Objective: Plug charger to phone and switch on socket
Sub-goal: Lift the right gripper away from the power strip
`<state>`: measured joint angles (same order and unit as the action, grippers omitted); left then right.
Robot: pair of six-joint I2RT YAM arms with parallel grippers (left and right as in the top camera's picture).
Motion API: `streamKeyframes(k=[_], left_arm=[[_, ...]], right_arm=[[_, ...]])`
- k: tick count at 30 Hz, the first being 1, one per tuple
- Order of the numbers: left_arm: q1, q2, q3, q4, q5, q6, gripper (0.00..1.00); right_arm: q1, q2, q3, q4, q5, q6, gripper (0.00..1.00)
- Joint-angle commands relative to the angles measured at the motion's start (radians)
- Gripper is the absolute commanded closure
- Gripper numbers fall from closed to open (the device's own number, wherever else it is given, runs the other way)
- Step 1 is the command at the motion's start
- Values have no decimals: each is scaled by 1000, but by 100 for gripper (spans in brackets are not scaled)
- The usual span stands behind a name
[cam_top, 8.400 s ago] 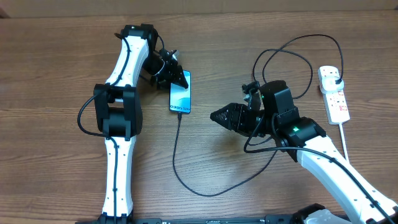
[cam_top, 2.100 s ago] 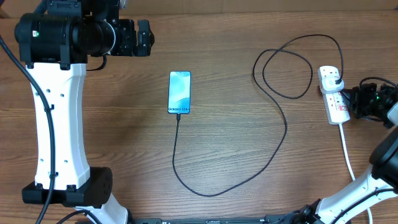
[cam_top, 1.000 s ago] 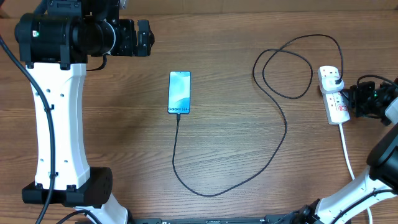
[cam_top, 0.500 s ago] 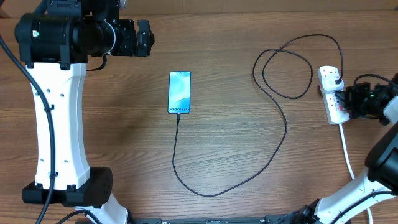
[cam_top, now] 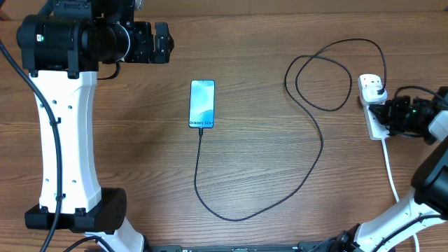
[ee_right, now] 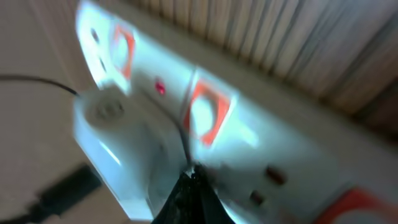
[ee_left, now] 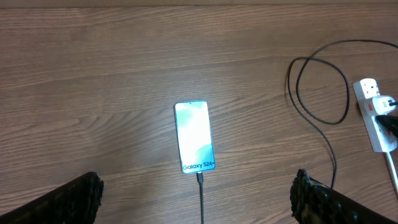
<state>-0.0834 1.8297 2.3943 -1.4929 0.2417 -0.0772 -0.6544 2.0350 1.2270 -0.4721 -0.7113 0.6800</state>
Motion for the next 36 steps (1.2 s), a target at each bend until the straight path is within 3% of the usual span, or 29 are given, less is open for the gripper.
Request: streamKeyframes(k=[1, 10, 20, 25, 29, 36], left_arm=[[-2, 1, -2, 1, -6, -2, 0], [-2, 1, -2, 1, -6, -2, 0], [-2, 1, -2, 1, -6, -2, 0], [-2, 1, -2, 1, -6, -2, 0], [-2, 1, -2, 1, -6, -2, 0], [-2, 1, -2, 1, -6, -2, 0]], right_arm=[[-73, 29, 3, 11, 26, -5, 96], [-225, -174, 5, 30, -152, -34, 96], [-147, -576, 5, -38, -210, -87, 96], [11, -793, 10, -66, -85, -87, 96], [207, -929, 63, -142, 135, -111, 96], [634, -976, 268, -407, 586, -166, 96]])
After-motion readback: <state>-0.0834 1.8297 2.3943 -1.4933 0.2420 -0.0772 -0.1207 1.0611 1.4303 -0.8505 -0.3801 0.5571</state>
